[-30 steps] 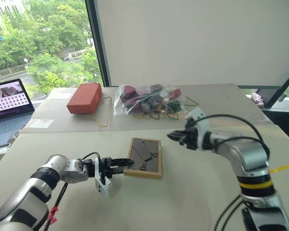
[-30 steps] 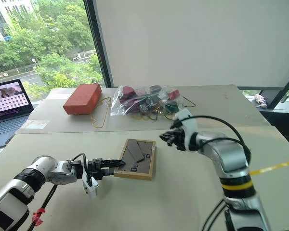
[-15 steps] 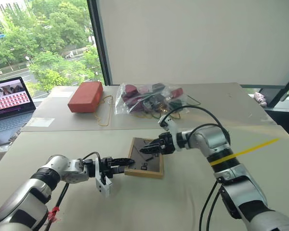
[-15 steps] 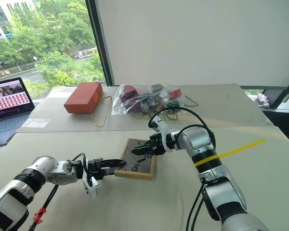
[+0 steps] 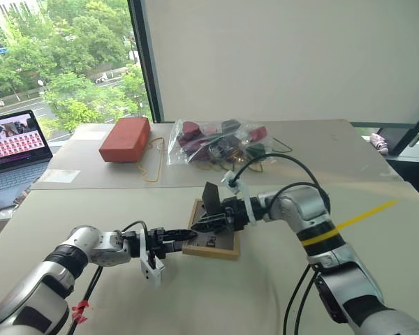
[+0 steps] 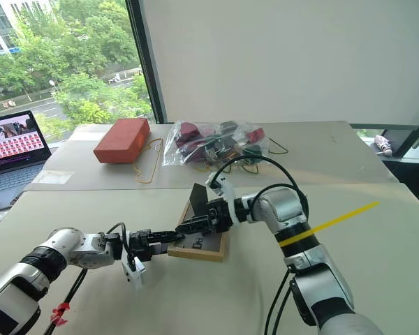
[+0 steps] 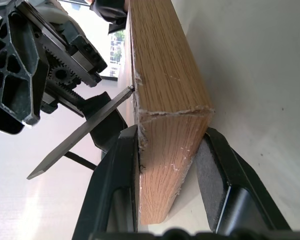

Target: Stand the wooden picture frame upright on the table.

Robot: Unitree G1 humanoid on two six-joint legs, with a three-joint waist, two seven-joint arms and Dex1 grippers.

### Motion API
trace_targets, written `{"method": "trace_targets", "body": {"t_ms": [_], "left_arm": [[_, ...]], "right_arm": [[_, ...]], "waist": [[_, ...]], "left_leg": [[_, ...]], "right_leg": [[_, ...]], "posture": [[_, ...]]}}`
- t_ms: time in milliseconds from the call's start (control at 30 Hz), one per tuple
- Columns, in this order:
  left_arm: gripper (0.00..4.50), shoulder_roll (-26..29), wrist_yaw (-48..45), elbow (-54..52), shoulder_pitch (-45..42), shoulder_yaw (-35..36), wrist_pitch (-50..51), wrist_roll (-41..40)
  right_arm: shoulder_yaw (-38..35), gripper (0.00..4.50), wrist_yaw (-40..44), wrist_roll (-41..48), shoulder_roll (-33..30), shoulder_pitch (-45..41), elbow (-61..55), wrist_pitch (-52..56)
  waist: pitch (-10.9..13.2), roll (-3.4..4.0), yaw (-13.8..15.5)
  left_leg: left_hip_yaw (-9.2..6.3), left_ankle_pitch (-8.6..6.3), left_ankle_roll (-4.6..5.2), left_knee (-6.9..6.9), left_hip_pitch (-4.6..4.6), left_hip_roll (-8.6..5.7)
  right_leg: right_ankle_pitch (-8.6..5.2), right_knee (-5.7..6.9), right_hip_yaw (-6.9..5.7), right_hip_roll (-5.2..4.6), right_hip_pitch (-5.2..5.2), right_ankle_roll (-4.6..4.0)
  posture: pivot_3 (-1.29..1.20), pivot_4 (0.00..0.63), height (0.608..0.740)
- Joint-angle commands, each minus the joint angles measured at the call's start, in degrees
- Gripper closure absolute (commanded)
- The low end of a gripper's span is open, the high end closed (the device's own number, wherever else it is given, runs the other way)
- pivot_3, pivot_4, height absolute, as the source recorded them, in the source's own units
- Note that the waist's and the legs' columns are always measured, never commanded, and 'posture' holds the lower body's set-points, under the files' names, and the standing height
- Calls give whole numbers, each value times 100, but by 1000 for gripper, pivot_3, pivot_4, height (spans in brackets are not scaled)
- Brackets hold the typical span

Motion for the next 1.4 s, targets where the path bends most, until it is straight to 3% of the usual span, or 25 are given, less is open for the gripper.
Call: {"method": "trace_targets", "body": {"t_ms": [33, 167, 333, 467, 633, 767, 833, 933, 1067, 1267, 1400], "left_arm": [[3372, -59, -233, 193, 189, -213, 121, 104], [3372, -65, -250, 211, 193, -220, 130, 82], [3372, -53, -275, 206, 202, -224, 129, 59], [3372, -32, -287, 190, 222, -220, 121, 27], [3372, 9, -276, 213, 228, -227, 118, 27], [3372, 57, -346, 197, 210, -191, 43, -61], [3372, 70, -363, 203, 216, -172, 17, -99], [3372, 73, -402, 187, 226, -118, -36, -210], [3372, 74, -494, 131, 237, -54, -77, -323], [3372, 79, -629, 125, 245, 19, -112, -413], [3372, 78, -724, 136, 260, 65, -129, -482]], "right_arm": [[-220, 24, -42, 84, -270, 104, -515, -115], [-144, 24, -434, -233, -388, 254, -245, -238], [-576, 24, -719, -255, -672, 449, -67, -202], [-1129, 24, -620, -128, -1389, 899, -808, -428], [-1054, 24, -241, -1178, -2516, 2544, -2438, -3143], [-218, 24, -787, -3112, -2902, 3583, -2858, -6006], [113, 24, -1435, -4060, -2802, 3739, -2838, -7106], [430, 24, -2577, -5385, -2493, 3728, -2669, -8197], [746, 24, -3579, -6585, -1983, 3548, -2440, -8804], [954, 24, -3824, -6939, -1564, 3506, -2289, -9133], [877, 1036, -3851, -6935, -1508, 3533, -2160, -9119]], "waist": [[0, 0, -5], [0, 0, -15], [-4, 5, -21], [-4, 5, 1], [-9, 14, 16], [-5, 6, -44], [-1, 0, -54], [0, -9, -47], [1, -16, -36], [2, -21, -36], [2, -26, -40]], "left_leg": [[0, 0, -1, 5, -11, 0], [4, 4, -6, 13, -34, -1], [9, 5, -7, 14, -25, 0], [9, 5, -7, 13, -27, 0], [12, 2, -2, 8, -38, 0], [28, 3, -4, 10, -15, 6], [43, 4, -7, 10, 2, 8], [50, 9, -15, 10, 15, 8], [51, 13, -24, 8, 13, 9], [54, 12, -22, 5, 12, 8], [53, 11, -20, 5, 14, 9]], "right_leg": [[0, 5, 1, 0, -14, 0], [1, 23, 3, -1, -46, -2], [2, 27, 5, -1, -40, -4], [2, 27, 5, -1, -41, -4], [2, 16, 5, -2, -51, -3], [-3, -2, 7, -1, -38, 3], [-30, 0, 18, -1, -29, 48], [-27, 4, 25, -1, -26, 44], [-2, 3, 24, 0, -32, 0], [-1, -4, 23, 0, -30, -3], [-1, -4, 23, 1, -28, -5]], "posture": [[0, 150, 740], [0, 150, 740], [0, 150, 740], [0, 150, 740], [0, 150, 740], [0, 150, 740], [0, 150, 740], [0, 150, 740], [0, 150, 740], [0, 150, 740], [0, 150, 740]]}}
